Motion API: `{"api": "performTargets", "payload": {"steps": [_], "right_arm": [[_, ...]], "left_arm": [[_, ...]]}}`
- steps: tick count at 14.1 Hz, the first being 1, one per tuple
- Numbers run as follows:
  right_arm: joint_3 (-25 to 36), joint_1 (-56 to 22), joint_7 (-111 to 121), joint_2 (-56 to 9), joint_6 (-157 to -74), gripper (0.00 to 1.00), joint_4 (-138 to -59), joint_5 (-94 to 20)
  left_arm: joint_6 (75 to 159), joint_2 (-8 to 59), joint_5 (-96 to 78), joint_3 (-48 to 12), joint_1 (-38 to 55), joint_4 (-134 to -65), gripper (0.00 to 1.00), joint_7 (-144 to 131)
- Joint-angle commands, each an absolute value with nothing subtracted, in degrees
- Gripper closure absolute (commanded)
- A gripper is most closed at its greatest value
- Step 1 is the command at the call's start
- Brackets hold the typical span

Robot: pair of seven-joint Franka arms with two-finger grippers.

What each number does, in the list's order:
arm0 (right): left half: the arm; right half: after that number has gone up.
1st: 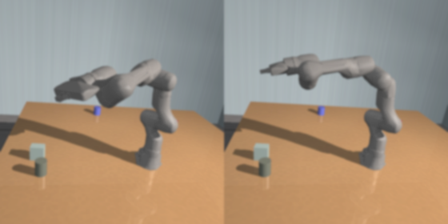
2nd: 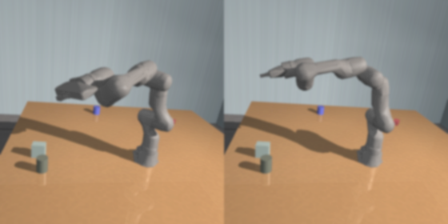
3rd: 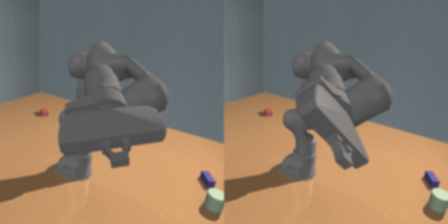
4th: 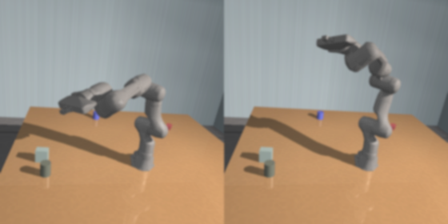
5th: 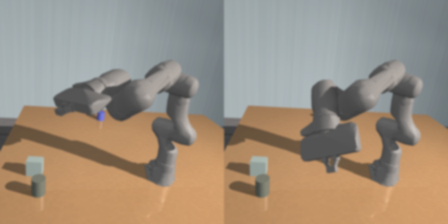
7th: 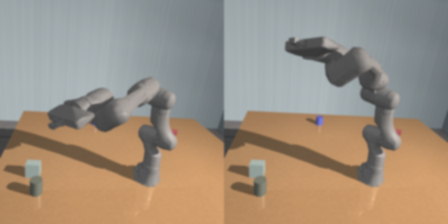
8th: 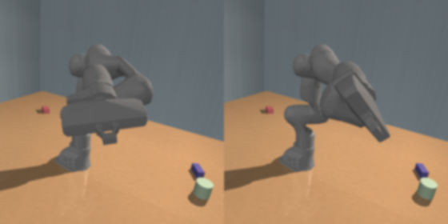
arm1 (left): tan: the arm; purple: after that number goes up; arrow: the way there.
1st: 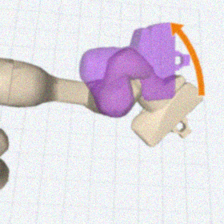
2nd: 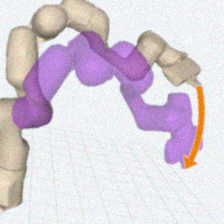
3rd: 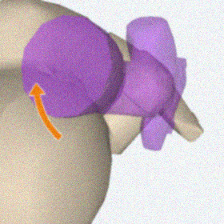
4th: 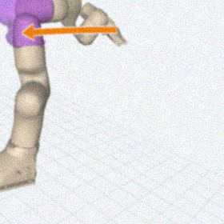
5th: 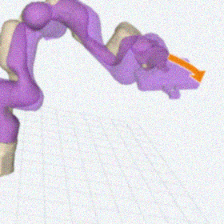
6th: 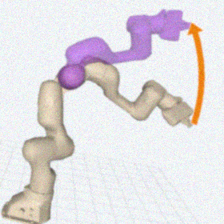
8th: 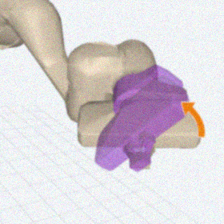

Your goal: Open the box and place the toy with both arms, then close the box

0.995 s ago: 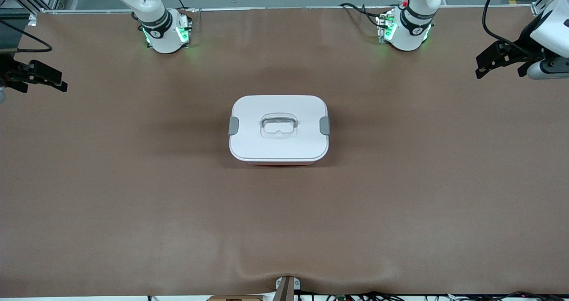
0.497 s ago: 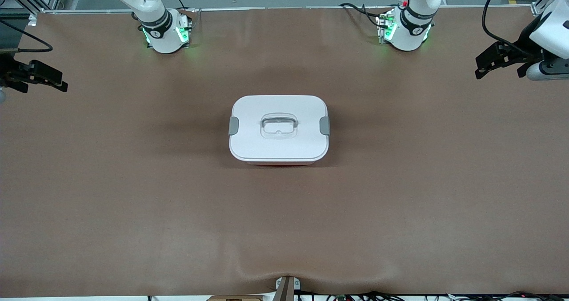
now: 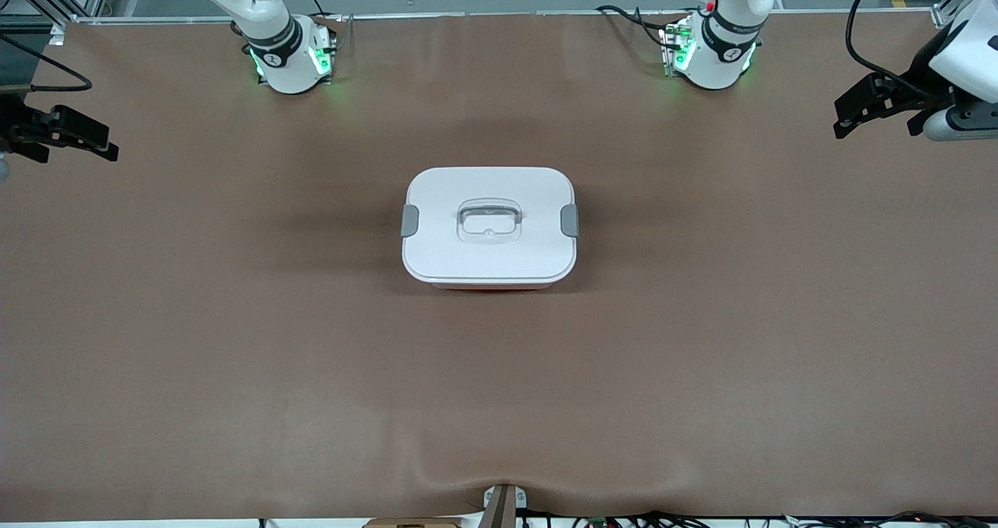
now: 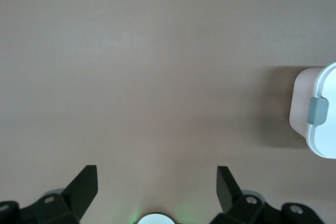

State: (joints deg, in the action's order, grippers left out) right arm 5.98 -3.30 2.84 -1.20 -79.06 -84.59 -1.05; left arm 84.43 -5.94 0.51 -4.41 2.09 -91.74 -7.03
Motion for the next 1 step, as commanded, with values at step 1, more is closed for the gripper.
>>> {"api": "performTargets", "payload": {"steps": [1], "right_arm": [[5.45,-2.99,2.46,-0.88,-78.22,0.0,-83.94,-0.97]], "left_arm": [[83.23,-5.54,0.26,-4.39,2.02,-90.26,0.0,-6.59]]}}
